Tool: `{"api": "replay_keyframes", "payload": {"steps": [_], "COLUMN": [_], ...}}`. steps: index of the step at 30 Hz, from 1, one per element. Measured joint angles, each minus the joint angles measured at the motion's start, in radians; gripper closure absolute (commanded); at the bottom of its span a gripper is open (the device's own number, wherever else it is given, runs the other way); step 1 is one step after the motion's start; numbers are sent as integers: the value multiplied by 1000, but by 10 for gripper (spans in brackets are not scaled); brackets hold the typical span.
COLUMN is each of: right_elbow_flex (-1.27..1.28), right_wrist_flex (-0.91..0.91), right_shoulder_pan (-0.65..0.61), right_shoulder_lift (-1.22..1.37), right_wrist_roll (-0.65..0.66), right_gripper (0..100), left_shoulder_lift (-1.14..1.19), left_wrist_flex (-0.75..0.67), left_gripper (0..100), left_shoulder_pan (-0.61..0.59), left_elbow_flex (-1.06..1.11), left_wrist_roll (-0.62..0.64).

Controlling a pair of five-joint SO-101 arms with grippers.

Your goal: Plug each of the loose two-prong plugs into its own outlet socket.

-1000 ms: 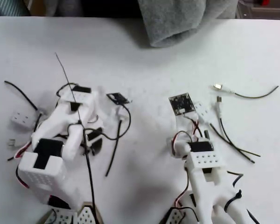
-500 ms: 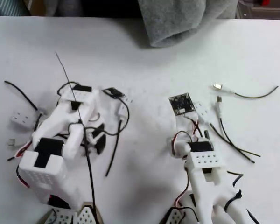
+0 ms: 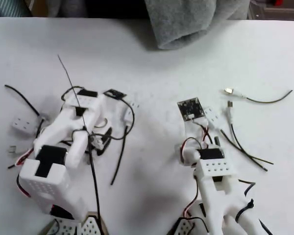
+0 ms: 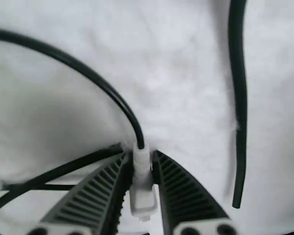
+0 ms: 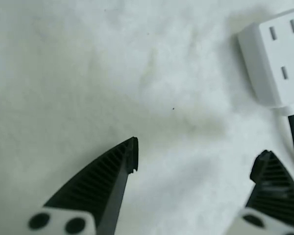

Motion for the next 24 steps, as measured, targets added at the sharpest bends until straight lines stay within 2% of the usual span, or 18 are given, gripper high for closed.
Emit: {"api": "replay_keyframes", "payload": {"steps": [8,17,24], "right_elbow_flex": [0,0,0], "right_wrist_flex": [0,0,0], "right_shoulder_pan": [0,0,0], "right_shoulder_lift": [0,0,0], "right_wrist_roll": [0,0,0], "right_gripper": [636,636,636], "left_shoulder_lift": [-20,-269,-307], "left_wrist_flex": [-6,-175,-181], "left_gripper": [905,842,841], "left_shoulder_pan": [-2,-44,-64], "left_elbow_flex": [26,284,327], "left_wrist_roll": [0,12,68]}}
